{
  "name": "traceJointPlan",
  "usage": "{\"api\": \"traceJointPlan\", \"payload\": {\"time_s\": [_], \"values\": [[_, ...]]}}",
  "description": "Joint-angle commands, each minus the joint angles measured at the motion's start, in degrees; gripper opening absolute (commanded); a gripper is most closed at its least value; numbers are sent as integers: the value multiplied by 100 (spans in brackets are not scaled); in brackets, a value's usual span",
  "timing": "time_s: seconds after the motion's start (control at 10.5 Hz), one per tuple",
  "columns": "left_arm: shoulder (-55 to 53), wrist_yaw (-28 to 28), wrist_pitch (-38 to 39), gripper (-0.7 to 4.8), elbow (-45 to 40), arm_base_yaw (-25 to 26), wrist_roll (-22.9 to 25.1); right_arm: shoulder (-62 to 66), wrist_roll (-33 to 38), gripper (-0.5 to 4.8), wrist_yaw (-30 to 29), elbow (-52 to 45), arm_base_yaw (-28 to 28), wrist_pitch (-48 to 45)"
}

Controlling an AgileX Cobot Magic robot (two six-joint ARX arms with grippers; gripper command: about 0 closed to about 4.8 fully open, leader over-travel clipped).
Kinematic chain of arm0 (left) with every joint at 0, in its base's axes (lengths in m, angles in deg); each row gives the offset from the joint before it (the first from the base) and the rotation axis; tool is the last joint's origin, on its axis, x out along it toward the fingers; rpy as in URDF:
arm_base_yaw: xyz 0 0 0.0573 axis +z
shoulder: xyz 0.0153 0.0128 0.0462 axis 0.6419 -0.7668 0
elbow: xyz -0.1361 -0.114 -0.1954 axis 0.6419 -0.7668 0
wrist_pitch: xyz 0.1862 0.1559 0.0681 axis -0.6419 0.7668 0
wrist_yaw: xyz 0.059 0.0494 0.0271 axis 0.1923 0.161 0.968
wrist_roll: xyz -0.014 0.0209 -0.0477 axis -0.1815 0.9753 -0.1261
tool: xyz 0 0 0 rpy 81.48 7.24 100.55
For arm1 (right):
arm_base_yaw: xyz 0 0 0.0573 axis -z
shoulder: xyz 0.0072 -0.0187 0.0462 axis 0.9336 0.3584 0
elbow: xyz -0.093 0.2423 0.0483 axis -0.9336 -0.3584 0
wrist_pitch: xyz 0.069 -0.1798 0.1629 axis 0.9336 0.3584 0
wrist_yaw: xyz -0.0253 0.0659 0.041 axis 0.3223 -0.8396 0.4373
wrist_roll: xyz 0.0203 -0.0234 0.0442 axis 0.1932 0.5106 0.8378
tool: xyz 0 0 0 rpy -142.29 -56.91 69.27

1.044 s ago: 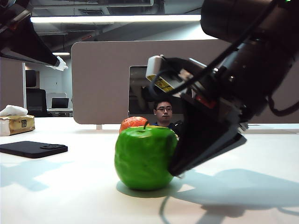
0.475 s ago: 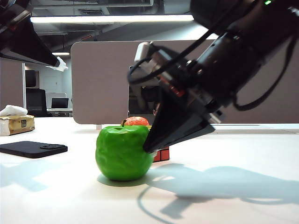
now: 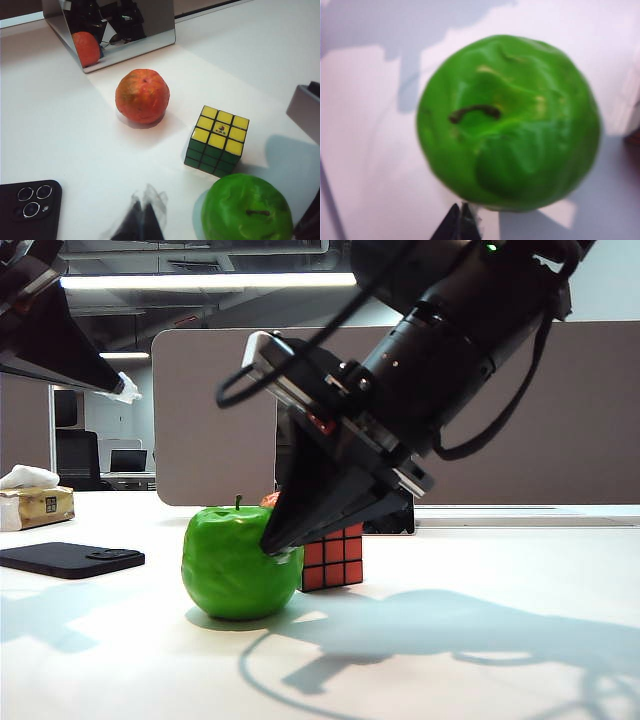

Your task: Move all the fruits on the tabletop near the face of the Rubik's cube that has the color most similar to each fruit.

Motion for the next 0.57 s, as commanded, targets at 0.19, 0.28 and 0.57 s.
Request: {"api": "traceJointPlan", "payload": {"time_s": [0.19, 0.28, 0.57], "values": [[7, -2, -55, -5, 11, 2, 20, 24, 81, -1, -149, 44, -282, 37], [9, -2, -55, -5, 11, 2, 20, 157, 105, -1, -151, 55, -282, 17], [7, 2, -57, -5, 11, 2, 20, 391, 212, -1, -225, 72, -284, -190]]}}
